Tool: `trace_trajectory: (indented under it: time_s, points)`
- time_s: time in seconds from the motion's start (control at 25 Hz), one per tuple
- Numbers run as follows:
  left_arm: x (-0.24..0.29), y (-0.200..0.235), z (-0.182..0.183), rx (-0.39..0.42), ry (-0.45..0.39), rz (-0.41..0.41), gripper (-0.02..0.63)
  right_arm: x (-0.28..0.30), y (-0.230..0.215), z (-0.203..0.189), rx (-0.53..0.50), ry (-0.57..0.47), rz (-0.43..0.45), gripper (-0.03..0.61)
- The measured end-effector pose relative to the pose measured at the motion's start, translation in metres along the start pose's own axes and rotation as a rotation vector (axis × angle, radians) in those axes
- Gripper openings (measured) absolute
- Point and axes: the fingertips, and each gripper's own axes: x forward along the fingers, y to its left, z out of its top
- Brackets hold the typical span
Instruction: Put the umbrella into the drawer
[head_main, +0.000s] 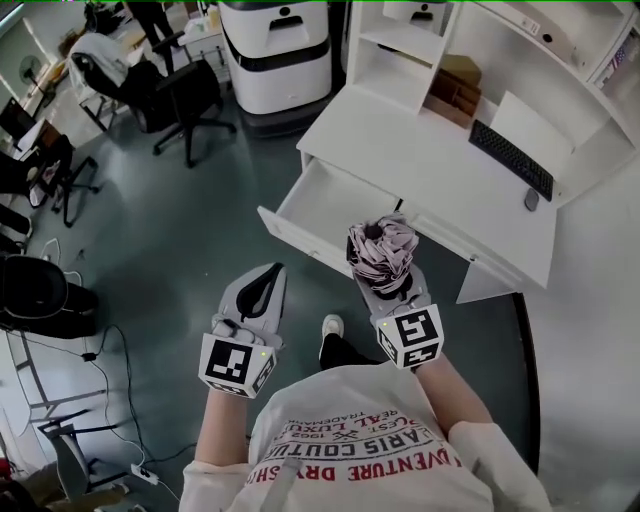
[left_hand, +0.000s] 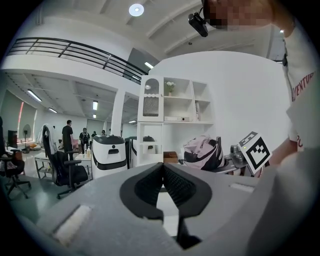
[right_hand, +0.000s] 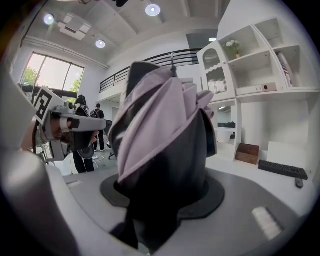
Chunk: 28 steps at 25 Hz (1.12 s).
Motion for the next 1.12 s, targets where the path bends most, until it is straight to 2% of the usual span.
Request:
trace_trajectory:
  time_s: [0.32,0.6,0.88,1.12]
  points:
    - [0.117,0.053,0.023,0.013,0.002,-0.039,0.003,0.093,-0.072,0.018,-0.002,0.041,-0.013,0.207]
    - [0.174,0.089,0.009,-0.003,0.041,-0.106,0.003,0.142,-0.098,0.010,0.027,0.096,-0.034,0.209]
    - [0.242,0.127,0.004,-0.024,0.073,-0.262,0.003,0.202,-0.115,-0.009,0.069,0.195,-0.082,0.209]
    - [0.282,0.162,-0.027,-0.047,0.123,-0.383,0.003,0.251,-0.114,-0.058,0.142,0.327,-0.103,0.209]
